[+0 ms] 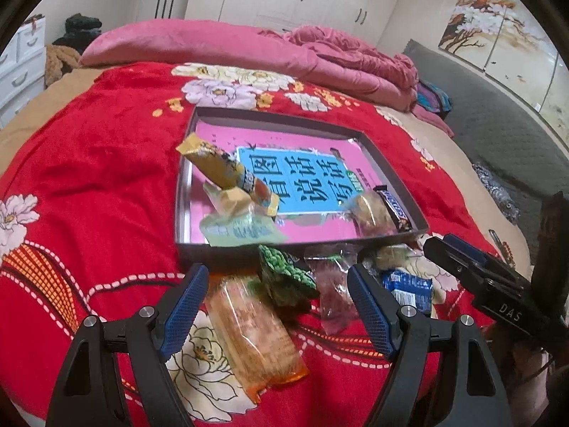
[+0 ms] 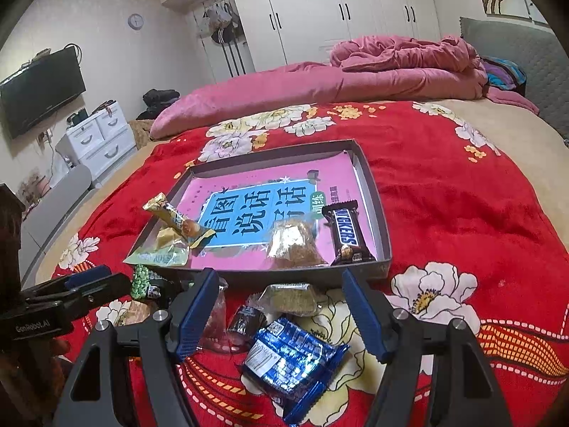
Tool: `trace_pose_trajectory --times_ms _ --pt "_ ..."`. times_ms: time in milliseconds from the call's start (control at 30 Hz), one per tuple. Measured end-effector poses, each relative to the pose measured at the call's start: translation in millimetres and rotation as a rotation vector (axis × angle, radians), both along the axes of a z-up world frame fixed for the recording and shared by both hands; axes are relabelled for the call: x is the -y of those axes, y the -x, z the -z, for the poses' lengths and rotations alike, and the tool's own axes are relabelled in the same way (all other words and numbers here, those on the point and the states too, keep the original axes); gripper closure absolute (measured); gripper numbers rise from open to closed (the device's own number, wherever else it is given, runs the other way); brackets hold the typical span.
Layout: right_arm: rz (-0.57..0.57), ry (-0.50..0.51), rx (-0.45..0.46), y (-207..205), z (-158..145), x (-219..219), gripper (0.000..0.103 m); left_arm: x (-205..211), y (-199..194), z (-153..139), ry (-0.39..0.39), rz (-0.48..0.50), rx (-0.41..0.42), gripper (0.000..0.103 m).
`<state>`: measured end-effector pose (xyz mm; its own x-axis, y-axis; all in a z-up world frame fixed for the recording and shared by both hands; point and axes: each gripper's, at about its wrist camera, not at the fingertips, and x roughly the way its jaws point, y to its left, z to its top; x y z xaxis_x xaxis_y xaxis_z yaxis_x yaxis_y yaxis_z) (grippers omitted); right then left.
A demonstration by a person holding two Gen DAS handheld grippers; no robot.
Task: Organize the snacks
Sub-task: 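Move both open tools back toward the remaining snack pile, then grasp the clear cracker pack with the right tool while the left tool grasps the green pea bag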
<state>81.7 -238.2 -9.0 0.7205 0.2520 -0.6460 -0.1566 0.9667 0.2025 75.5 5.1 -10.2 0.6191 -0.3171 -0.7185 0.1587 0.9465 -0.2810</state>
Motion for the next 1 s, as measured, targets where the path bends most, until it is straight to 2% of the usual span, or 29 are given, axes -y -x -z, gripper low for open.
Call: trace_pose_trajectory --times_ms 367,1000 --pt "0.018 0.005 -0.08 -7 16 3 0.032 8 -6 12 -0.02 0.017 -0.052 0.022" --pt "0.0 0.063 -0.179 -32 45 -12 0.032 8 -18 25 0.015 0.0 -0.115 0.022"
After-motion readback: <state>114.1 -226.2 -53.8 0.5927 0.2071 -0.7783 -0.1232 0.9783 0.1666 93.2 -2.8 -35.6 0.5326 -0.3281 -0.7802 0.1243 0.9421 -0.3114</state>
